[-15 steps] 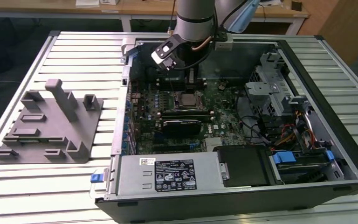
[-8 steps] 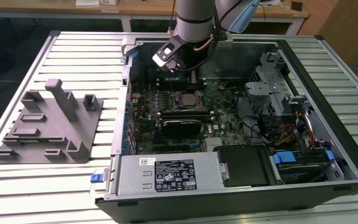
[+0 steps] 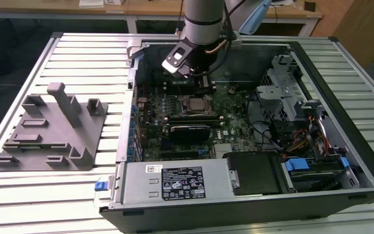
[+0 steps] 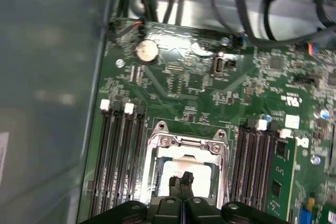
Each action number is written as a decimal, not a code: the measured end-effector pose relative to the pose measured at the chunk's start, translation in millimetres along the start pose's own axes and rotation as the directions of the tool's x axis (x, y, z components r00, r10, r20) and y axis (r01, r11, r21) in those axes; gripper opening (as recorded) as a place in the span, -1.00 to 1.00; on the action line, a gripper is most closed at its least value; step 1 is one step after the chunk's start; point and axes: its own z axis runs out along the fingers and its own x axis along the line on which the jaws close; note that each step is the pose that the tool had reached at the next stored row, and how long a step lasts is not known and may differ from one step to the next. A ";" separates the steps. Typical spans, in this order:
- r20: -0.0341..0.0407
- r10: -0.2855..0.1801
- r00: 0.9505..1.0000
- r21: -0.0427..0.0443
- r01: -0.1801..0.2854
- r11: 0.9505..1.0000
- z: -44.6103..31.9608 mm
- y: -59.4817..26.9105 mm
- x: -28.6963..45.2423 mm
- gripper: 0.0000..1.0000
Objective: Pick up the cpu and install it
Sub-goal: 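Close the cpu cover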
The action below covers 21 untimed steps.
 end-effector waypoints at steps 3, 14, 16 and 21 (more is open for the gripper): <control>-0.002 -0.054 0.999 -0.002 0.054 0.999 0.4 0.0 0.0 -0.79; -0.009 -0.250 0.968 -0.008 0.250 0.968 1.6 0.0 0.1 -0.79; -0.011 -0.287 0.958 -0.009 0.286 0.958 1.8 -0.1 0.1 -0.79; -0.013 -0.371 0.928 -0.013 0.371 0.928 2.5 -0.1 0.1 -0.79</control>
